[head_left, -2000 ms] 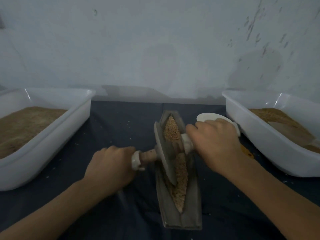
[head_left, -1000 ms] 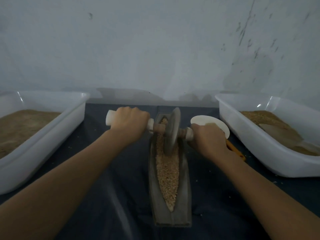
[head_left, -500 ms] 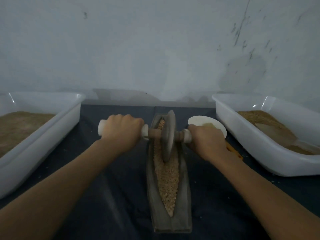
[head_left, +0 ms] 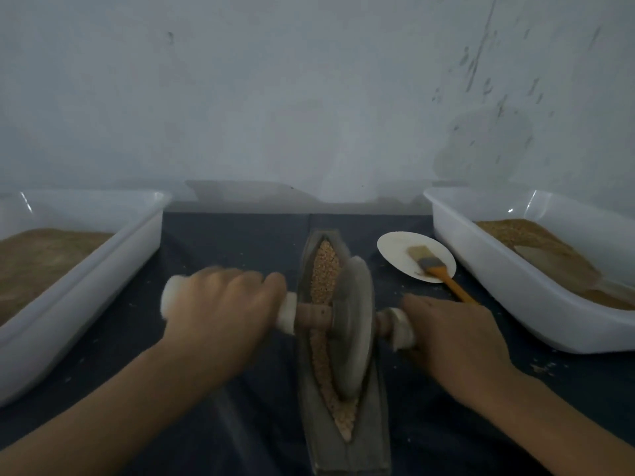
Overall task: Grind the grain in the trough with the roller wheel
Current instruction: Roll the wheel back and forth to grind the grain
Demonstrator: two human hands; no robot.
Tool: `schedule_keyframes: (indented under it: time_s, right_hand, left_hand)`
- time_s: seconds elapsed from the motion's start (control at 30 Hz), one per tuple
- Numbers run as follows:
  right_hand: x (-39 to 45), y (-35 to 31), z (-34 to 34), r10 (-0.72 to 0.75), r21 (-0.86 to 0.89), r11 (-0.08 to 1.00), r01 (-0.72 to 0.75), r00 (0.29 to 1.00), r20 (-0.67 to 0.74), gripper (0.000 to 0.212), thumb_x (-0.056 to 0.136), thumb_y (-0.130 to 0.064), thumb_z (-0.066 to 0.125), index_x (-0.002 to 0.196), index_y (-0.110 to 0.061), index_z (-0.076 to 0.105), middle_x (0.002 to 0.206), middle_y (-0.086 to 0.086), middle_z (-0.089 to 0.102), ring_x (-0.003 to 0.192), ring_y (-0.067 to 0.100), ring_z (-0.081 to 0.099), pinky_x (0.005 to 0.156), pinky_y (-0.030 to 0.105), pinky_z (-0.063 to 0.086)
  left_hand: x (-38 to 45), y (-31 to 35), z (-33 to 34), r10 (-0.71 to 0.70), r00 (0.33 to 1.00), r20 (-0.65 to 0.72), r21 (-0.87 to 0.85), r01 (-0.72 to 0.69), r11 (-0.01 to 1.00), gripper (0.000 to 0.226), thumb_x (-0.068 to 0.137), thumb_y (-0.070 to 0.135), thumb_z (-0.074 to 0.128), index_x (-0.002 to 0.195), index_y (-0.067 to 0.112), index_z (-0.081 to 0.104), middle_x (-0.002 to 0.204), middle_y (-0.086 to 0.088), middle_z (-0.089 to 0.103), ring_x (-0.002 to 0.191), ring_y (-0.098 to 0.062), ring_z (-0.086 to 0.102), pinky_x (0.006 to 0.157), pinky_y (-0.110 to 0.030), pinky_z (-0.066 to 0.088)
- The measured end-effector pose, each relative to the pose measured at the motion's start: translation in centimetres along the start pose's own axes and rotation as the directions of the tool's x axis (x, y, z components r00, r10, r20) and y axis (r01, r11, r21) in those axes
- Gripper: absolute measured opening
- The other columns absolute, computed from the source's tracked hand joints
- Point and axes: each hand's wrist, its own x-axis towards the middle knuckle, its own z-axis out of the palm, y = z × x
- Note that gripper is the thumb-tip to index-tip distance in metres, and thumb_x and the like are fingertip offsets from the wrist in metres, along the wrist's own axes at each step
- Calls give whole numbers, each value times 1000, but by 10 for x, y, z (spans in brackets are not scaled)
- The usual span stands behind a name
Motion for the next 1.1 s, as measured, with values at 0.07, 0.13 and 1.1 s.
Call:
schedule_keyframes:
  time_s: [0.07, 0.13, 1.1]
  right_hand:
    - [17, 3, 7, 84, -68, 995, -78, 993, 82, 29, 79, -42, 68, 78, -33, 40, 69, -10, 52, 65, 11, 56, 51, 27, 37]
    - [42, 6, 16, 96, -103, 990, -92, 995, 27, 19, 83, -38, 65, 88, -29, 49, 78, -7, 60, 72, 16, 59, 52, 28, 35]
    - [64, -10, -6, -43, -268, 962, 47, 999, 20, 26, 77, -25, 71, 93, -20, 51, 84, 1, 63, 72, 23, 61, 53, 30, 31]
  left_hand:
    - [23, -2, 15, -46, 992, 119, 78, 37, 996, 40, 53, 31, 83, 66, 24, 45, 57, 3, 56, 47, -22, 56, 49, -27, 23]
    - [44, -9, 40, -170, 963, 207, 76, 157, 985, 28, 78, 40, 65, 77, 29, 40, 76, 4, 62, 67, -22, 61, 55, -31, 29]
    - [16, -16, 55, -269, 927, 261, -78, 298, 951, 29, 82, 50, 58, 75, 29, 39, 73, 6, 57, 66, -21, 58, 56, -29, 32]
